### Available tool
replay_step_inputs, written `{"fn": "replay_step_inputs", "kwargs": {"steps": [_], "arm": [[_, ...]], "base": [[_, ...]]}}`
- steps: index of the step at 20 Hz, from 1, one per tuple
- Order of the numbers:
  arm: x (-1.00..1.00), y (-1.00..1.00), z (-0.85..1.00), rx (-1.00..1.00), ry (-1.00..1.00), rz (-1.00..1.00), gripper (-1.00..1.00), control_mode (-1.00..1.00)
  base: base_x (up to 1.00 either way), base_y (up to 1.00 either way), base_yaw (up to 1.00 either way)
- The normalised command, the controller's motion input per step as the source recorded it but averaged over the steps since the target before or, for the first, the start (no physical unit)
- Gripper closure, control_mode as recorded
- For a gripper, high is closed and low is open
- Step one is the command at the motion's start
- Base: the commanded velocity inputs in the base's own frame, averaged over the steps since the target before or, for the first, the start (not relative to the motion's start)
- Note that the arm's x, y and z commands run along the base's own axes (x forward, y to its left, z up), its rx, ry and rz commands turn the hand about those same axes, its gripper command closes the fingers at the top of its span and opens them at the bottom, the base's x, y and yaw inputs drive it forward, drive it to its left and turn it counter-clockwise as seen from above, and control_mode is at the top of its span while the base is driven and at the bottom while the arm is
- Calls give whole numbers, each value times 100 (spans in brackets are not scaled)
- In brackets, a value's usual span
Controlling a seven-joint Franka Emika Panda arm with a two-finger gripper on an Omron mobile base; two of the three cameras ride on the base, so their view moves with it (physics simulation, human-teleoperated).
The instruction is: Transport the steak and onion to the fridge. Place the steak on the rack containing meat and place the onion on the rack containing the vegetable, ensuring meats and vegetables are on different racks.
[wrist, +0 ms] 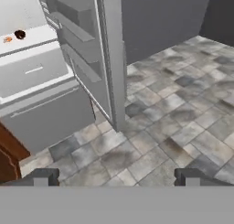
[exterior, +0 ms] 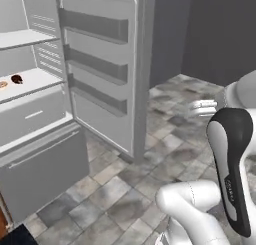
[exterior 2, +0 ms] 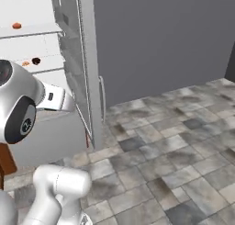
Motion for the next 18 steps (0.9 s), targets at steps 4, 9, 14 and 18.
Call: {"fn": "replay_step_inputs", "kwargs": {"steps": [4,9,14,18], "arm": [[0,0,0,0,0,0,-100,100],[0,0,0,0,0,0,-100,100],[0,0,0,0,0,0,-100,100],[0,0,0,0,0,0,-100,100]], "base": [[0,0,-100],[0,0,-100],[0,0,-100],[3,-14,-94]]}}
